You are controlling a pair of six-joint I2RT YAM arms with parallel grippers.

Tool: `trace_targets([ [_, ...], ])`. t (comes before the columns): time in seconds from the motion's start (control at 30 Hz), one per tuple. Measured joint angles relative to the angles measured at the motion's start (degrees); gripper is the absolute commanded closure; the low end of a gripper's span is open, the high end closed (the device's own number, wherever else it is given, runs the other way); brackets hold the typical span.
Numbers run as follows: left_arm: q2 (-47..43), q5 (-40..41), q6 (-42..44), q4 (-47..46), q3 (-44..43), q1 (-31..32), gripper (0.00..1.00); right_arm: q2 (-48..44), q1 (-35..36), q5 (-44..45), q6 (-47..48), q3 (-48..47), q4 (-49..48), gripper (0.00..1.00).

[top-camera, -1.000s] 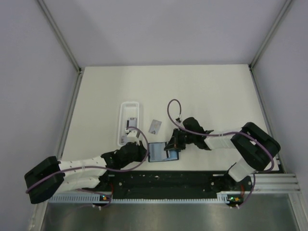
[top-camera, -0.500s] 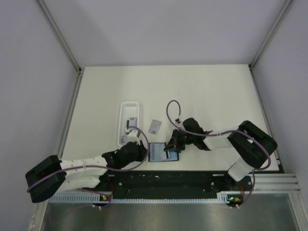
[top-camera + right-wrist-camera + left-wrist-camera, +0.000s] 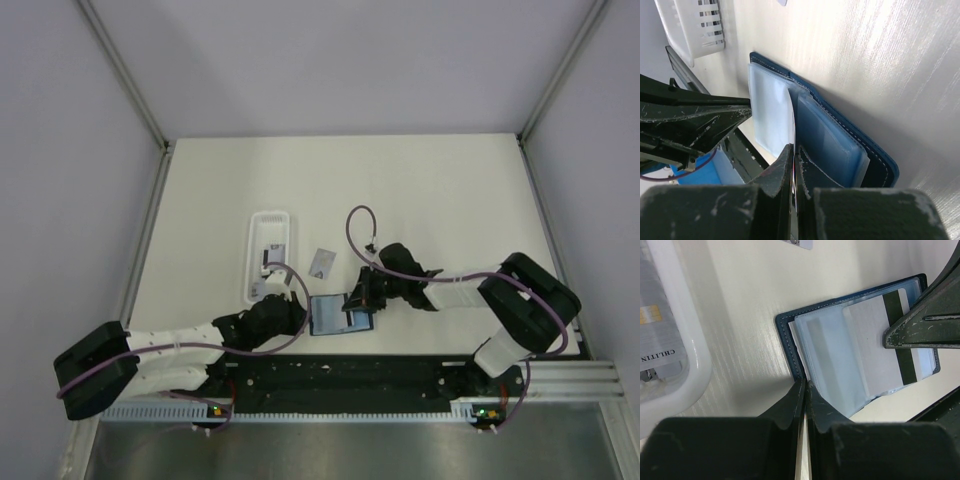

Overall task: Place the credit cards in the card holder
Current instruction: Insert the credit card into the card holder.

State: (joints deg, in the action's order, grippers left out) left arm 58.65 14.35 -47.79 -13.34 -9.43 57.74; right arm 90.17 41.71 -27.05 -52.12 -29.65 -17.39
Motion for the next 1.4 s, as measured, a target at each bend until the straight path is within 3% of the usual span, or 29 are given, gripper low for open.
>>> trace_targets([
  [1.13,0.17,0.04,0.11,-0.22,0.0,-0.02,0.93,4.79,4.63,2.27,-2.54,-1.64,-6.21,0.99],
  [1.4,0.26,-0.02,0.37,-0.24,-0.11,-0.02,0.93,2.75,6.38,5.44,-0.11,-5.01,3.15,0.63],
])
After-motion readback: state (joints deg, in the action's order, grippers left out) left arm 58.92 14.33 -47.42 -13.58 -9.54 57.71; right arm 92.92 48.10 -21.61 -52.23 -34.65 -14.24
